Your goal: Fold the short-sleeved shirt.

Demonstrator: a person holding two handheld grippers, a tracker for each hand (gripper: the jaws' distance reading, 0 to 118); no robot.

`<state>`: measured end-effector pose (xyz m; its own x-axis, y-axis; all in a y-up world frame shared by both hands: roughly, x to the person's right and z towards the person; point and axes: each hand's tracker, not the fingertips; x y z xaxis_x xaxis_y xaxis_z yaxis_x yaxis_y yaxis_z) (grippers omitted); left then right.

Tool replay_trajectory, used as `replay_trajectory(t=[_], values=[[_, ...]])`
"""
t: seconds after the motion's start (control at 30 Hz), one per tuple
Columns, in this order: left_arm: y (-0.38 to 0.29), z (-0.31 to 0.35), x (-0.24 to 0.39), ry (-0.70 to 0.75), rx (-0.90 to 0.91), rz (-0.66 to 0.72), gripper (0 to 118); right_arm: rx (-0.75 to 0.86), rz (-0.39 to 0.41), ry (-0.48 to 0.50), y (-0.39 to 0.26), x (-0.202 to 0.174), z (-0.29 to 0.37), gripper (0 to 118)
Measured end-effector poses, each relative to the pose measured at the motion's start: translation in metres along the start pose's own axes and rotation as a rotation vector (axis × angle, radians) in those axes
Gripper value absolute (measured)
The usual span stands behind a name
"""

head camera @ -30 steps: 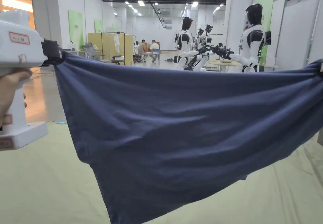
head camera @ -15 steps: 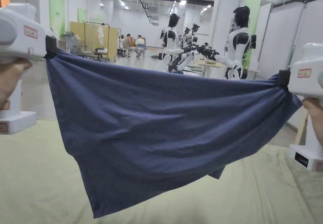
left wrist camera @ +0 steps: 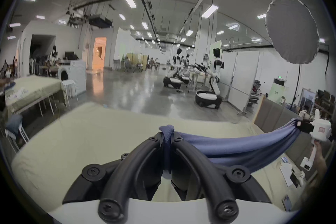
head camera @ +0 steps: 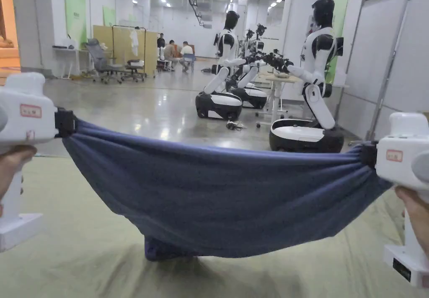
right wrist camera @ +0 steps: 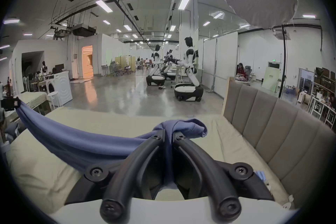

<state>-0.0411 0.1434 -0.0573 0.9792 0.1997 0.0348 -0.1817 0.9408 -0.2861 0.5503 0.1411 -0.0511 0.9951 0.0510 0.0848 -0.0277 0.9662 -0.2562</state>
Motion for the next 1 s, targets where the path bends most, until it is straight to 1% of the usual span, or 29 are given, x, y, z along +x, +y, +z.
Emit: replay_trajectory(t=[0.03, 0.1, 0.13, 0.17, 0.2, 0.23, 0.27, 0.3, 0.33, 0.4, 0.47, 0.5, 0.53, 0.57, 0.6, 0.67, 0.7, 0.73, 0.8, 0.83, 0.87, 0.9, 0.93, 0.97, 1.0], values=[[-0.019, 0.007, -0.007, -0.011, -0.024, 0.017, 6, -0.034, 0.008, 0.015, -0.019, -0.001, 0.01, 8], [-0.06, 0.033, -0.015, -0.023, -0.041, 0.036, 6, -0.058, -0.012, 0.041, -0.06, 0.002, 0.032, 8], [-0.081, 0.046, -0.019, -0.043, -0.08, 0.044, 6, -0.105, -0.004, 0.059, -0.08, 0.003, 0.044, 8], [-0.099, 0.059, -0.024, -0.059, -0.089, 0.055, 6, -0.107, -0.016, 0.055, -0.1, 0.007, 0.052, 8], [-0.122, 0.076, -0.029, -0.06, -0.075, 0.082, 6, -0.124, -0.055, 0.077, -0.124, 0.01, 0.066, 8], [-0.145, 0.094, -0.03, -0.061, -0.098, 0.109, 6, -0.178, -0.061, 0.084, -0.146, 0.013, 0.08, 8], [-0.166, 0.108, -0.033, -0.078, -0.115, 0.152, 6, -0.17, -0.096, 0.07, -0.166, 0.015, 0.094, 8], [-0.186, 0.123, -0.037, -0.089, -0.126, 0.183, 6, -0.183, -0.126, 0.092, -0.186, 0.016, 0.109, 8], [-0.205, 0.142, -0.04, -0.081, -0.129, 0.221, 6, -0.205, -0.155, 0.088, -0.203, 0.018, 0.125, 8], [-0.232, 0.171, -0.046, -0.103, -0.145, 0.276, 6, -0.211, -0.193, 0.086, -0.229, 0.022, 0.156, 8], [-0.256, 0.202, -0.051, -0.078, -0.13, 0.286, 6, -0.229, -0.249, 0.069, -0.254, 0.024, 0.187, 8], [-0.263, 0.213, -0.055, -0.083, -0.156, 0.289, 6, -0.272, -0.219, 0.079, -0.263, 0.027, 0.196, 8], [-0.272, 0.225, -0.058, -0.074, -0.16, 0.282, 6, -0.303, -0.206, 0.042, -0.273, 0.028, 0.208, 8], [-0.28, 0.234, -0.061, -0.071, -0.165, 0.28, 6, -0.271, -0.257, 0.047, -0.282, 0.027, 0.222, 8], [-0.287, 0.242, -0.063, -0.067, -0.2, 0.273, 6, -0.287, -0.279, 0.066, -0.288, 0.029, 0.233, 8], [-0.297, 0.25, -0.066, -0.058, -0.24, 0.268, 6, -0.306, -0.287, 0.04, -0.299, 0.028, 0.248, 8], [-0.304, 0.254, -0.066, -0.057, -0.263, 0.276, 6, -0.333, -0.31, 0.044, -0.304, 0.026, 0.257, 8], [-0.311, 0.255, -0.066, -0.048, -0.282, 0.274, 6, -0.352, -0.315, 0.052, -0.309, 0.025, 0.262, 8], [-0.32, 0.255, -0.067, -0.044, -0.304, 0.268, 6, -0.386, -0.285, 0.041, -0.319, 0.021, 0.264, 8], [-0.322, 0.255, -0.068, -0.05, -0.325, 0.275, 6, -0.431, -0.231, 0.044, -0.321, 0.017, 0.263, 8], [-0.32, 0.256, -0.07, -0.052, -0.32, 0.283, 7, -0.465, -0.195, 0.038, -0.323, 0.015, 0.26, 8], [-0.317, 0.256, -0.073, -0.059, -0.315, 0.279, 11, -0.48, -0.182, 0.033, -0.323, 0.014, 0.259, 18], [-0.313, 0.257, -0.075, -0.055, -0.309, 0.273, 25, -0.468, -0.203, 0.033, -0.321, 0.016, 0.258, 35], [-0.309, 0.259, -0.074, -0.02, -0.297, 0.236, 49, -0.466, -0.216, 0.033, -0.32, 0.018, 0.26, 58], [-0.305, 0.262, -0.073, 0.034, -0.292, 0.187, 77, -0.454, -0.234, 0.028, -0.316, 0.02, 0.262, 84]])
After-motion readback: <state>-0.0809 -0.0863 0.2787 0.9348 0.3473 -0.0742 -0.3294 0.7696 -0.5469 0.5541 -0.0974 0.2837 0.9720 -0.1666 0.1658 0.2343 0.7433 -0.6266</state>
